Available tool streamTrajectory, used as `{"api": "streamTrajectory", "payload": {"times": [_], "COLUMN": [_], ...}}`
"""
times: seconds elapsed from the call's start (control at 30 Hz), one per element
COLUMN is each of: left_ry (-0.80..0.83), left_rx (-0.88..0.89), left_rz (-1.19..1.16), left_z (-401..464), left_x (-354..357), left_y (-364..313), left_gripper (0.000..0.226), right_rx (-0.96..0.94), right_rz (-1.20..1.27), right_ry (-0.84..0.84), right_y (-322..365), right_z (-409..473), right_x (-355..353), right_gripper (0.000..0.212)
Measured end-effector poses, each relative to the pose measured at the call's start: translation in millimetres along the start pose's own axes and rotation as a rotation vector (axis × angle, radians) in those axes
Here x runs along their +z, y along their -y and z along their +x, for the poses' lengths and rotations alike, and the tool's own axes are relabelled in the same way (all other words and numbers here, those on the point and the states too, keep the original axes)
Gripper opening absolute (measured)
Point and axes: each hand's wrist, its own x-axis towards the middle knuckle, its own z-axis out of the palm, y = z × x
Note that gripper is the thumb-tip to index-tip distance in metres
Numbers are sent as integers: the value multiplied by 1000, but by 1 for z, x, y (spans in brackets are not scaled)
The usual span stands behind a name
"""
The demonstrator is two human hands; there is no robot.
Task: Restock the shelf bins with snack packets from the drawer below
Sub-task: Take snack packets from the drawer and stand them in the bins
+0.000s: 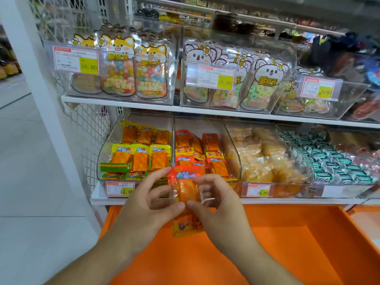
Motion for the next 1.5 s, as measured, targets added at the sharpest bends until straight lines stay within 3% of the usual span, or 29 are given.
{"api": "streamTrajectory", "payload": {"times": [0.17,0.47,0.6,0.7,0.8,0.93,1.27,1.5], "left_ry": [8,46,67,69,-13,81,92,77], "left_rx": [-23,49,76,193,346,400,391,437], "left_rz": [22,51,153,463,890,1230,1281,1285], "left_z": [5,29,56,74,87,100,102,103], "left_x": [0,6,13,15,5,-10,-13,-16], "left_y": [7,0,-6,-13,-15,2,27,32], "left_gripper": [82,78,80,80,72,67,72,68], "right_rx": [-61,46,56,56,79,104,124,7], "right_rz": [-193,-19,29,-5,-89,-336,-727,-1031], "right_ry": [-16,126,93,68,6,-74,34,163], "right_y": [-4,6,8,5,-7,-29,-57,-55], "right_z": [0,29,58,84,113,147,167,161], "right_x": [6,-17,-30,-35,-42,-56,-31,-36], "right_gripper": [34,35,40,41,42,39,41,50]}}
